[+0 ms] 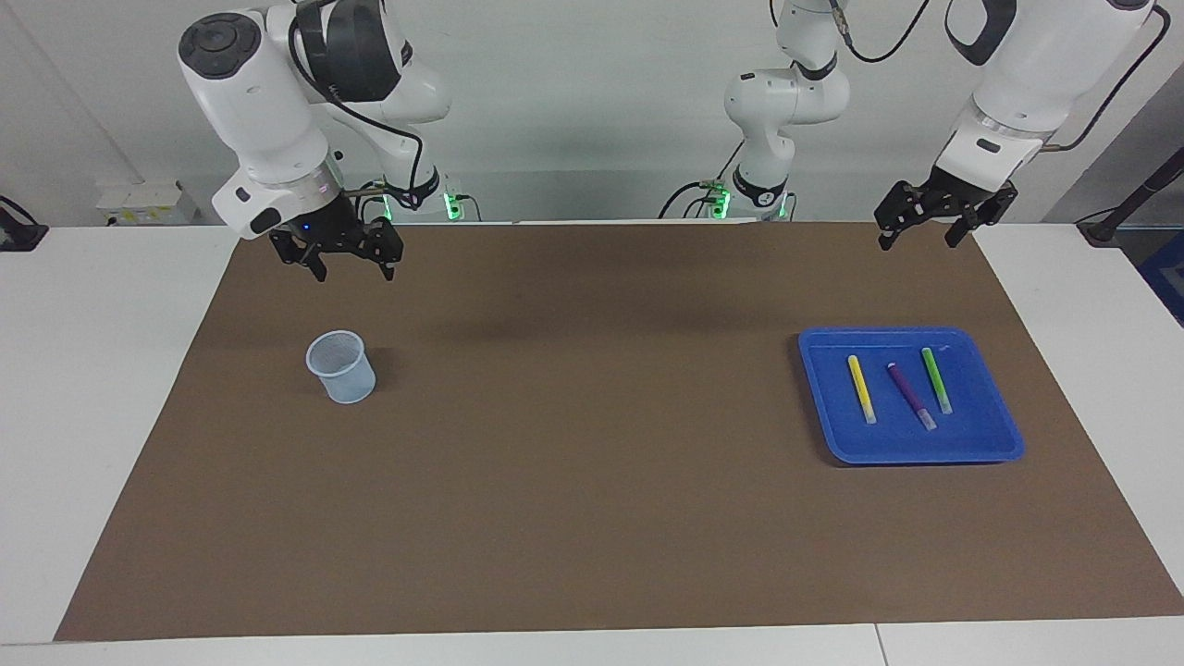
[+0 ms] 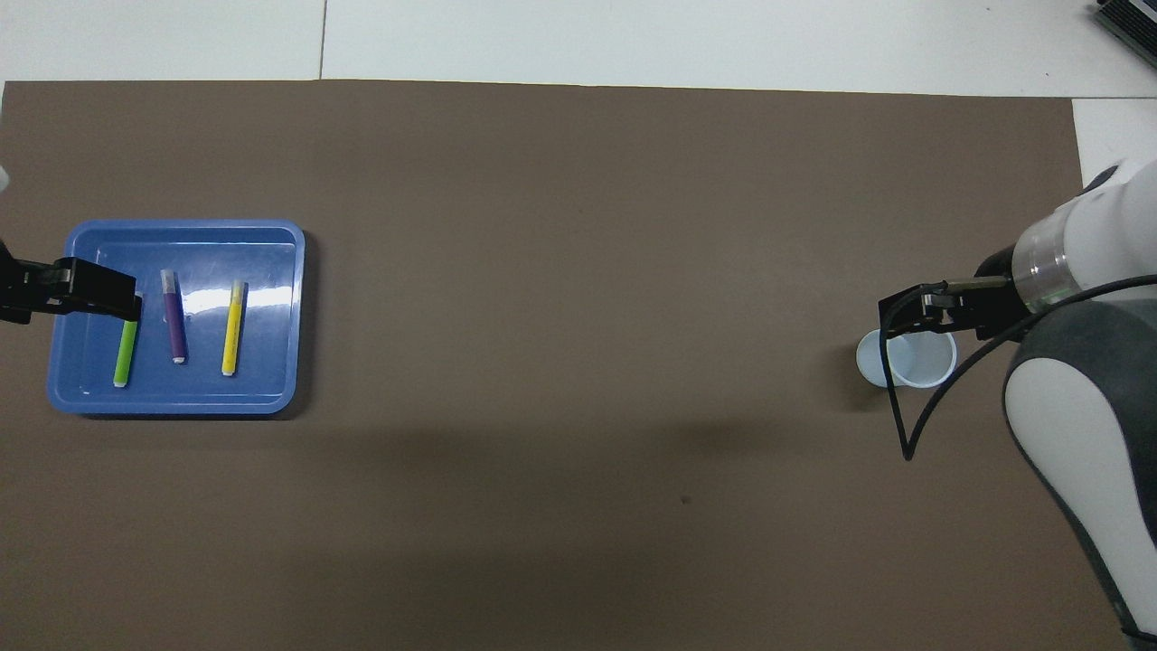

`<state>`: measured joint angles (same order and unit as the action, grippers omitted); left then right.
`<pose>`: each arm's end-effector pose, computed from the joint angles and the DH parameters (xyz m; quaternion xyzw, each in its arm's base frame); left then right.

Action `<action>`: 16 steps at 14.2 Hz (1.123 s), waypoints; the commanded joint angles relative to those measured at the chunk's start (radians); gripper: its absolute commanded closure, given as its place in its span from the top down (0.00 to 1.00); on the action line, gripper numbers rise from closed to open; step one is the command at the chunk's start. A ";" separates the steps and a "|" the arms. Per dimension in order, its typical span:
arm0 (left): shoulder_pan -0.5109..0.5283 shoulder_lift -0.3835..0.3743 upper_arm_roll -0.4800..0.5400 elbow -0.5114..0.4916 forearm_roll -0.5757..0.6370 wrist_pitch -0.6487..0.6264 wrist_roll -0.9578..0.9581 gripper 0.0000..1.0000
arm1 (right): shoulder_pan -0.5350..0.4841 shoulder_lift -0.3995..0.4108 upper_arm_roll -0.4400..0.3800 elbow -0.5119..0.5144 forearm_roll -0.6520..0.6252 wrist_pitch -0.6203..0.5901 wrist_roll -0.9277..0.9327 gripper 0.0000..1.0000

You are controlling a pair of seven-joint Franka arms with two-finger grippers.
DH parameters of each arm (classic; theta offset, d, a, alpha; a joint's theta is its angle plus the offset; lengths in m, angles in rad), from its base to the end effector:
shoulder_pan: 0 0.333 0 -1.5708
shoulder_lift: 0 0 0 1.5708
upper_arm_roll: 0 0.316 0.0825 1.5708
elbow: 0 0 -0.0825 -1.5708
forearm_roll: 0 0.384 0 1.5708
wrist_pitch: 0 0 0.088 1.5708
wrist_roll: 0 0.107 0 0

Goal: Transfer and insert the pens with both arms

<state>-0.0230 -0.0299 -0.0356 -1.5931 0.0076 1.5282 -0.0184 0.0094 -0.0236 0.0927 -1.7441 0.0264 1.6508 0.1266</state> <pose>0.5397 -0.0311 0.6267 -0.9996 0.0200 0.0173 0.0050 0.5442 0.0589 0.5623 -0.9992 0.0138 0.0360 0.0080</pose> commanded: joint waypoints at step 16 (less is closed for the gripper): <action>0.000 -0.008 0.009 0.004 -0.011 -0.014 0.002 1.00 | 0.001 -0.068 0.032 -0.115 0.001 0.044 -0.019 1.00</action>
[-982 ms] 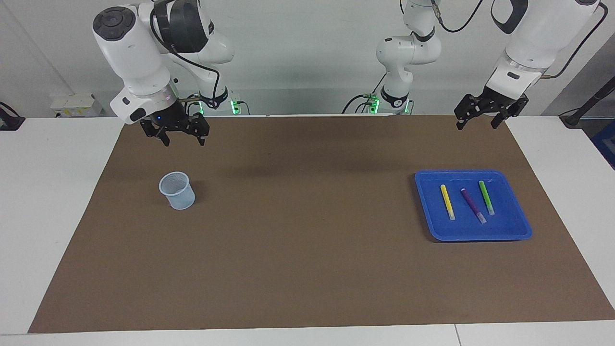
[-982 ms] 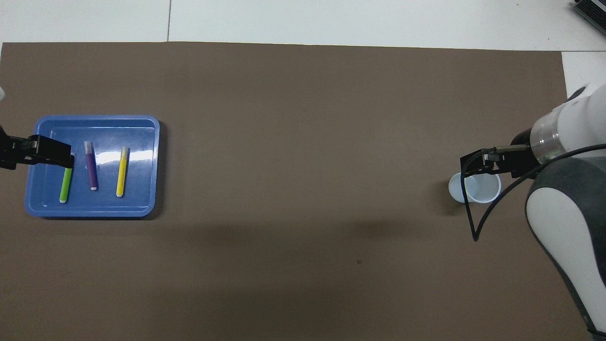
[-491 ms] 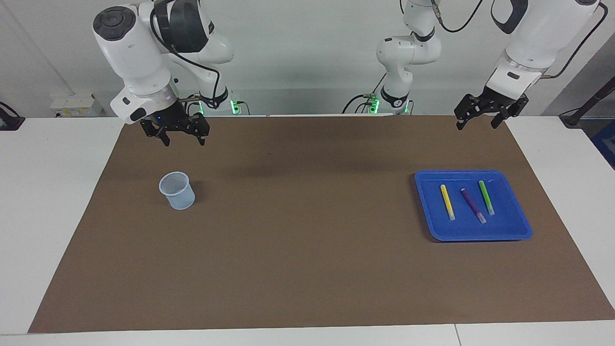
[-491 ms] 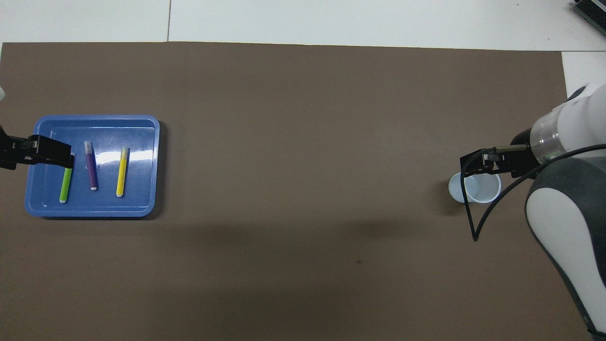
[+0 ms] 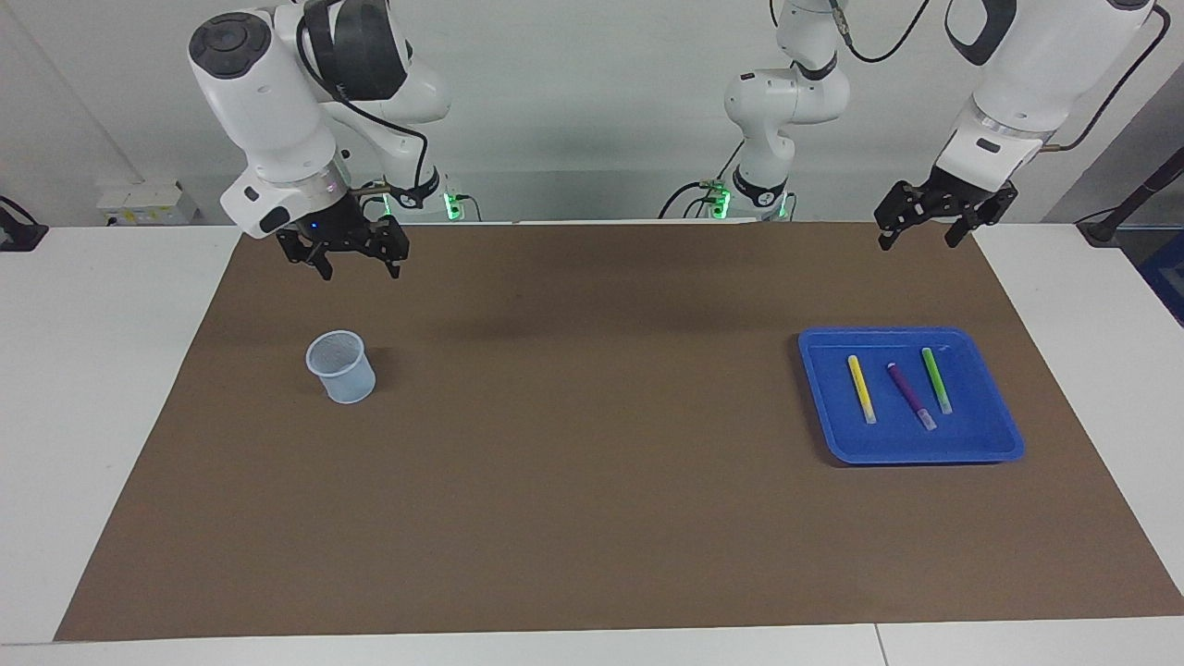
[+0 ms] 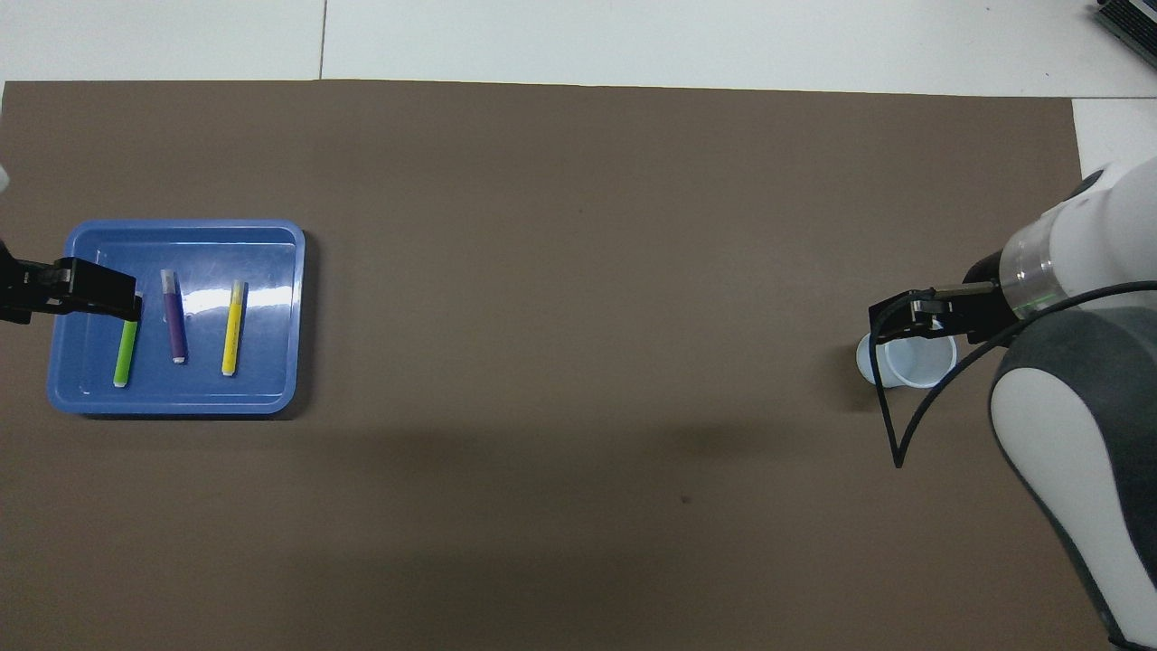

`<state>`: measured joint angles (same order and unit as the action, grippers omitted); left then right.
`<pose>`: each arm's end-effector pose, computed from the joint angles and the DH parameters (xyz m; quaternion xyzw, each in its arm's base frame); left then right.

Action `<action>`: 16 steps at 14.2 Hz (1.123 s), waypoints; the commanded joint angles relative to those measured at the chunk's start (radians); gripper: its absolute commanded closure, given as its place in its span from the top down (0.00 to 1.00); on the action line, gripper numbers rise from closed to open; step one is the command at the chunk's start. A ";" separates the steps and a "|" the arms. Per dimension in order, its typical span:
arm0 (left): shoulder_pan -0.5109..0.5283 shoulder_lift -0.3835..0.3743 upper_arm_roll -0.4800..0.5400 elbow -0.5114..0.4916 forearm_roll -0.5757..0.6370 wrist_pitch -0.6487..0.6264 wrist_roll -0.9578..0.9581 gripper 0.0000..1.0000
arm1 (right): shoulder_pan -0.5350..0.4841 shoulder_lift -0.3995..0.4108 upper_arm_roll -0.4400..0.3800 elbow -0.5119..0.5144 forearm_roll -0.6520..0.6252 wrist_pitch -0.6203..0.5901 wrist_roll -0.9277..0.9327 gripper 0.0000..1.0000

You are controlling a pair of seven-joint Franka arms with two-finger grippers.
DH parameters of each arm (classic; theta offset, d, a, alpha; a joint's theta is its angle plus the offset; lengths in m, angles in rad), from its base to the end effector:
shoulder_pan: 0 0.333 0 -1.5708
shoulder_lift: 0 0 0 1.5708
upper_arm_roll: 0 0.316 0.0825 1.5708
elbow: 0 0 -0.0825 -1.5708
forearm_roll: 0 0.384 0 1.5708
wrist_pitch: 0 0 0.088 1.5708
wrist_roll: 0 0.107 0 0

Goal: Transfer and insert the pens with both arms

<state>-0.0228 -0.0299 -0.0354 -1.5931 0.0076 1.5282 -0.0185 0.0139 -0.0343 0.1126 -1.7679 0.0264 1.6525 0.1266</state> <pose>0.5397 -0.0309 0.6267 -0.9996 0.0197 0.0173 0.0050 0.5382 0.0719 0.5569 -0.9991 0.0018 0.0417 0.0060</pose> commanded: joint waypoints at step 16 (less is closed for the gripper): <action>0.040 -0.027 0.011 -0.099 -0.024 0.128 0.003 1.00 | 0.087 -0.124 0.012 -0.275 0.038 0.202 -0.116 1.00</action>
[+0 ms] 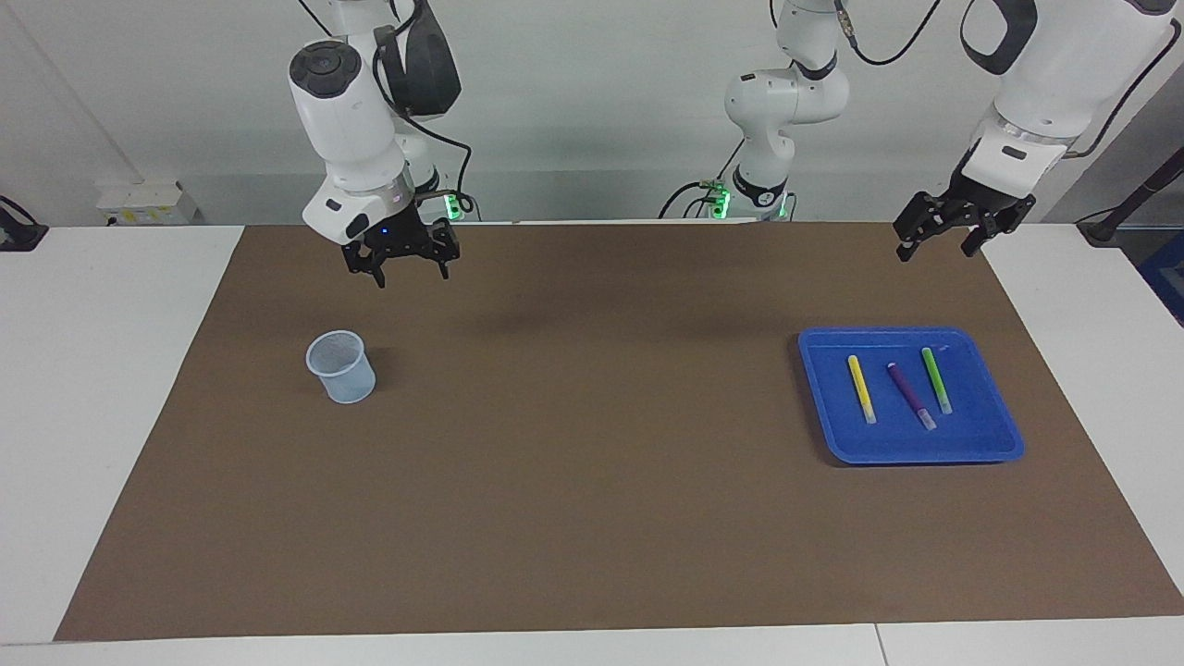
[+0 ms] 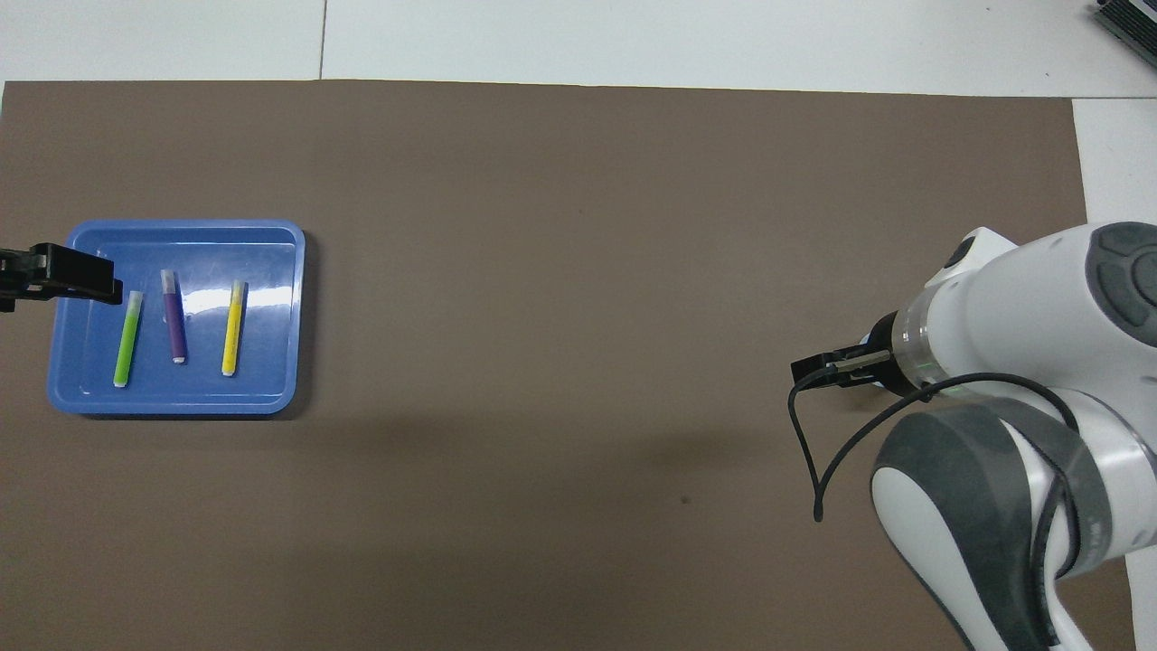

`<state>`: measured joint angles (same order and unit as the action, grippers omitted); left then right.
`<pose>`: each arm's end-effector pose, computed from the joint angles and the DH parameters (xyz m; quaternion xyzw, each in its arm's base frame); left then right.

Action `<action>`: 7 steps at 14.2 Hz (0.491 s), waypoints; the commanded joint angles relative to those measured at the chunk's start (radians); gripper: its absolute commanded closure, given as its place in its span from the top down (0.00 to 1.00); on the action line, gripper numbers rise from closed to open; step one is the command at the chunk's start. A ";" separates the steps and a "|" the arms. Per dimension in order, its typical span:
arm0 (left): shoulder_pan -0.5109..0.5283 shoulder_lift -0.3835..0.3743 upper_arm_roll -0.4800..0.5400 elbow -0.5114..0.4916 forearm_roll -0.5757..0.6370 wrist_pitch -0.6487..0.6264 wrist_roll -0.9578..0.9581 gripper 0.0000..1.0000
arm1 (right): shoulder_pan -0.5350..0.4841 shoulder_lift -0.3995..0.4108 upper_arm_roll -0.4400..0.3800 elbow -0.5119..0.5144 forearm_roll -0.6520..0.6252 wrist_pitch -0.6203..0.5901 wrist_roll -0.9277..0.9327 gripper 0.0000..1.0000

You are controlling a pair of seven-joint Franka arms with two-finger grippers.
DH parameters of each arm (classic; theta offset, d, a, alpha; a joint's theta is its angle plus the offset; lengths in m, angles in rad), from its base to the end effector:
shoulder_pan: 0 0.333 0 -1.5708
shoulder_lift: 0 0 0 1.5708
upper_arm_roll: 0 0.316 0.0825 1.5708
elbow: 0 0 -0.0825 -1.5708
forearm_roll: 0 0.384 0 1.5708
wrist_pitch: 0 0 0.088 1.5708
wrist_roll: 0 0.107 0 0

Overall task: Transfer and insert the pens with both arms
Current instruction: 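Lower the left gripper over the yellow pen in the tray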

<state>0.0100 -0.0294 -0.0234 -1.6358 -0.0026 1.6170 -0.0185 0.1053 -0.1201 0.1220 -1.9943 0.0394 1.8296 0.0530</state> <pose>0.5489 -0.0078 0.6140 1.0000 0.0026 0.0053 0.0010 0.5039 0.1220 0.5093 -0.9964 -0.0810 0.0241 0.0084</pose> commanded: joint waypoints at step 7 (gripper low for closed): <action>0.015 -0.032 -0.001 -0.220 -0.014 0.194 0.011 1.00 | -0.045 -0.038 -0.005 -0.074 0.218 0.031 -0.044 1.00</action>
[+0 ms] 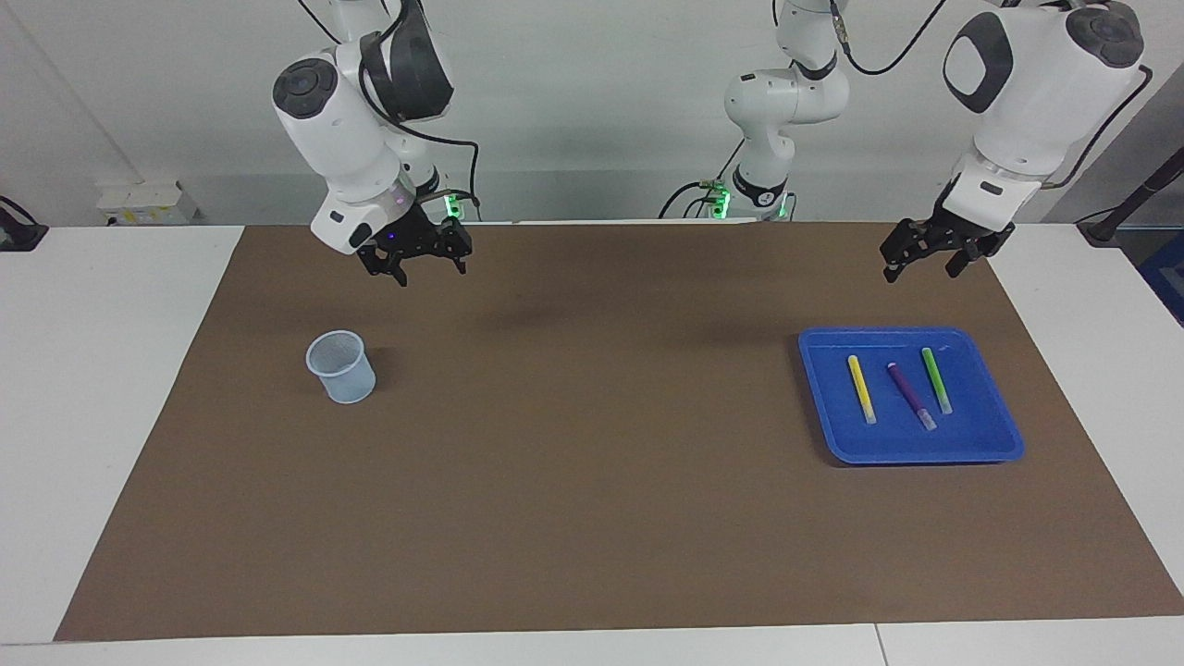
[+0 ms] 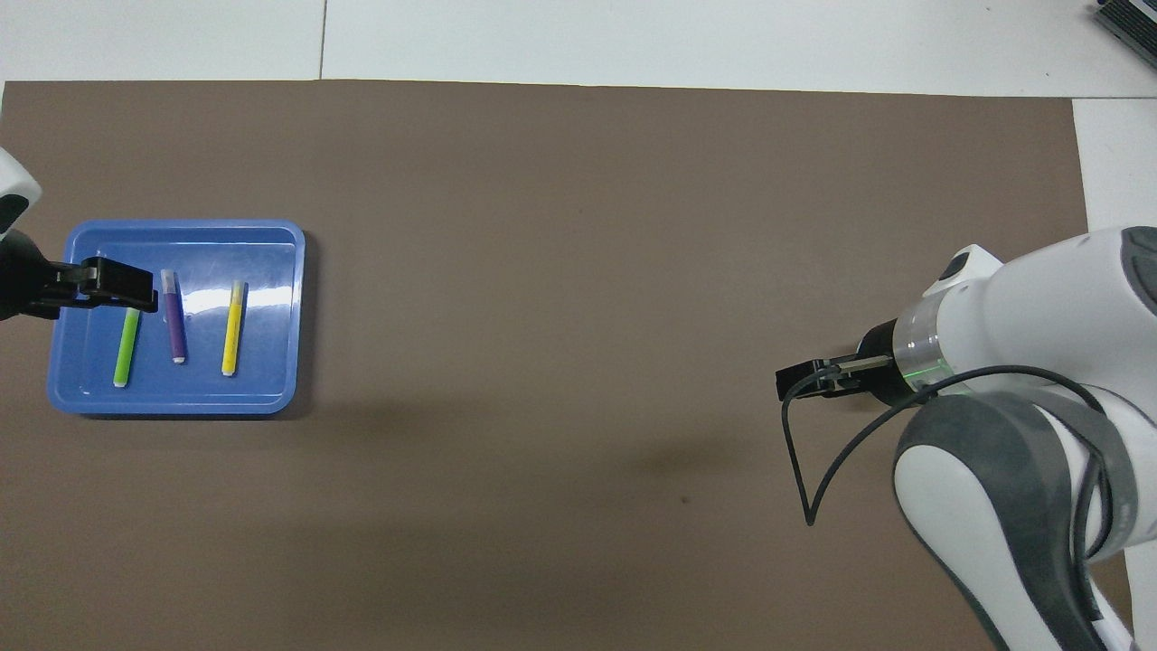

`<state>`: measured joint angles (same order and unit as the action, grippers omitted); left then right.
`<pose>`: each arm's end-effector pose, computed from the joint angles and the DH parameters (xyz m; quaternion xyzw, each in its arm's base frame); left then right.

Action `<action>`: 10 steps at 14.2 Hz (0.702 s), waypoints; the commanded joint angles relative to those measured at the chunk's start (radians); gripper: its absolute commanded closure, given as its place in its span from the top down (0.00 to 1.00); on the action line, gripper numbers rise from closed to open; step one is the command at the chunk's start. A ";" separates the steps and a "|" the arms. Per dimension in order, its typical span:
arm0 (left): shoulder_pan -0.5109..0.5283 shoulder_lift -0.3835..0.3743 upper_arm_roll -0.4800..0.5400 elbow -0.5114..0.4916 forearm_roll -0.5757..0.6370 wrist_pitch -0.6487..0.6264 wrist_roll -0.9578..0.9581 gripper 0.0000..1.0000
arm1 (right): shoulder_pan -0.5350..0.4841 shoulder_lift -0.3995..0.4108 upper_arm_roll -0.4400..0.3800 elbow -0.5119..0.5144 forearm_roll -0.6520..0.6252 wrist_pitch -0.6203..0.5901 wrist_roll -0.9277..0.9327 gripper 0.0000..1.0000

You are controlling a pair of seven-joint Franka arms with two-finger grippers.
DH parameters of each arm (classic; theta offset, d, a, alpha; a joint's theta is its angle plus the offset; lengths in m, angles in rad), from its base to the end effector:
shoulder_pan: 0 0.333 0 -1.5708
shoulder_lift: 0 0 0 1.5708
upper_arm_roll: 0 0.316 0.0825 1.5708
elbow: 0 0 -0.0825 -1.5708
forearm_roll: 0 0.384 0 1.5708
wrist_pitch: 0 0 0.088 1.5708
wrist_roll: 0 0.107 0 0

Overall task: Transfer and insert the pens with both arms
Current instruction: 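Lower the left gripper over the yellow pen in the tray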

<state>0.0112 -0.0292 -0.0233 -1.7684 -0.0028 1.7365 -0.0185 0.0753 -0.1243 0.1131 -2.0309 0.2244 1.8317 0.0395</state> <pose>0.5533 -0.0071 0.5610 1.0000 0.0034 -0.0014 0.0010 0.5002 0.1155 0.4961 -0.9935 -0.0404 0.0485 0.0952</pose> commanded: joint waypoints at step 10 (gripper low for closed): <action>0.058 0.130 -0.001 -0.143 -0.014 0.300 0.068 1.00 | -0.003 -0.032 0.010 -0.034 0.113 0.052 0.058 1.00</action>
<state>0.0622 0.0773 -0.0227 -1.8973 -0.0028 1.9848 0.0233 0.0762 -0.1264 0.1179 -2.0317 0.2944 1.8597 0.0612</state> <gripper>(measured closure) 0.000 0.000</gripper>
